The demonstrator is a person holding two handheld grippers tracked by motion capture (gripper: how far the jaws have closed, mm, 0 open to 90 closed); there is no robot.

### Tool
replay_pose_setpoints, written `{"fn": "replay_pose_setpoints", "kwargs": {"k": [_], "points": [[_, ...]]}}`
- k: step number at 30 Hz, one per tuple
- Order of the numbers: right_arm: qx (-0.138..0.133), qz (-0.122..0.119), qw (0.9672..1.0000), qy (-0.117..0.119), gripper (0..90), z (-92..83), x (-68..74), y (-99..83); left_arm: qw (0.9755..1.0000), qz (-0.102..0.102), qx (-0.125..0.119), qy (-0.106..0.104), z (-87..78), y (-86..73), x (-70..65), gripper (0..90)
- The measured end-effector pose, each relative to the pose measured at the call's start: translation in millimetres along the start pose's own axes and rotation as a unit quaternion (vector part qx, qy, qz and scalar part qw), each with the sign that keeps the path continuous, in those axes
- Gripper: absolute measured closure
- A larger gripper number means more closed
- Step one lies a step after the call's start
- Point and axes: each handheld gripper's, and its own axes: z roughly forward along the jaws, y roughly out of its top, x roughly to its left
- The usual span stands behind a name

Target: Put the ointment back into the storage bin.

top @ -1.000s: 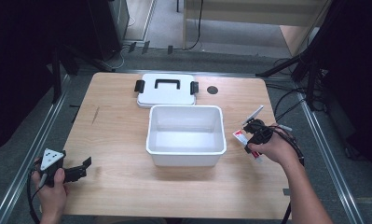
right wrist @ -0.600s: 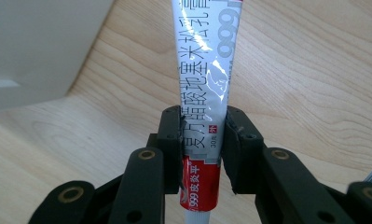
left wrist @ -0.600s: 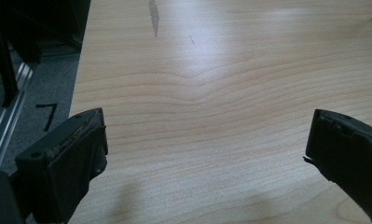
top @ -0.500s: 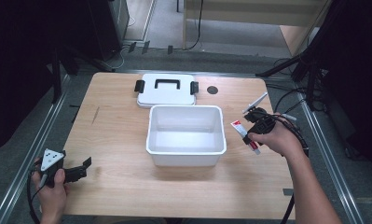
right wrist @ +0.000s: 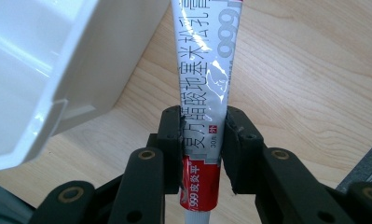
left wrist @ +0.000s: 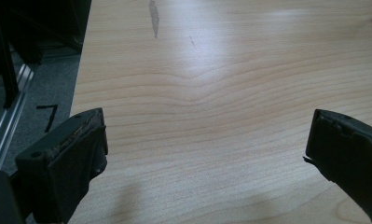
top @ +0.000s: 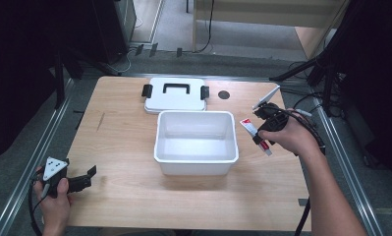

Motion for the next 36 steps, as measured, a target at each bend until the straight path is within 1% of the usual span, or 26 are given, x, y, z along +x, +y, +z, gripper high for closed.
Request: {"fn": "replay_pose_setpoints", "kwargs": {"k": [1,2,4,5,11,13,16,17,24,26,28,30,31,34,35,36], "points": [[0.000,0.000,1.0000,-0.001,71.4,-1.9,0.9,1.2,1.0000,0.000,0.000,-0.001,0.0,0.0,0.1,0.0],[-0.003,-0.004,1.0000,-0.003,71.4,-7.4,3.2,4.7,1.0000,-0.001,-0.001,0.000,0.0,0.0,0.1,0.0],[-0.003,-0.004,1.0000,-0.003,71.3,-9.5,4.3,5.8,1.0000,-0.001,-0.001,0.000,0.0,0.0,0.1,0.0],[-0.005,-0.007,1.0000,-0.003,71.4,-14.6,7.2,8.9,1.0000,0.001,0.000,-0.002,0.0,0.0,0.2,0.0],[-0.009,-0.011,0.9999,-0.001,71.4,-24.9,14.0,16.5,1.0000,0.003,0.001,-0.002,-0.2,0.1,0.1,0.0],[-0.011,-0.014,0.9998,0.001,71.4,-27.0,16.1,18.9,1.0000,0.000,0.000,-0.002,0.0,0.0,0.2,0.0],[-0.012,-0.018,0.9998,0.003,71.4,-28.5,18.4,21.2,1.0000,0.001,0.000,-0.004,-0.1,0.0,0.2,0.0],[-0.008,-0.017,0.9998,0.003,71.4,-30.2,22.2,23.5,1.0000,0.003,0.000,-0.003,0.0,-0.1,-0.2,0.0],[-0.012,-0.028,0.9995,0.008,71.4,-33.6,31.3,30.7,1.0000,0.003,0.000,-0.004,0.0,-0.1,-0.6,0.0],[-0.011,-0.030,0.9995,0.008,71.4,-33.6,32.7,31.6,1.0000,0.004,-0.001,-0.004,0.0,-0.1,-0.5,0.0],[-0.007,-0.030,0.9995,0.009,71.4,-33.3,38.0,34.9,1.0000,0.005,0.000,-0.005,0.0,-0.1,-0.3,0.0],[-0.006,-0.033,0.9994,0.009,71.3,-33.0,39.6,36.0,1.0000,0.005,0.000,-0.005,0.0,0.0,-0.3,0.0],[-0.006,-0.040,0.9991,0.011,71.4,-32.7,43.2,38.4,1.0000,0.006,-0.001,-0.004,0.1,0.0,-0.4,0.0],[-0.006,-0.041,0.9991,0.012,71.4,-32.5,46.4,40.1,1.0000,0.006,0.000,-0.004,0.1,0.0,-0.3,0.0],[-0.006,-0.047,0.9988,0.013,71.4,-31.6,49.9,42.3,1.0000,0.006,0.000,-0.005,0.2,0.0,-0.3,0.0],[-0.005,-0.046,0.9988,0.015,71.4,-31.3,51.5,43.1,1.0000,0.006,0.000,-0.005,0.2,0.0,-0.3,0.0]]}}
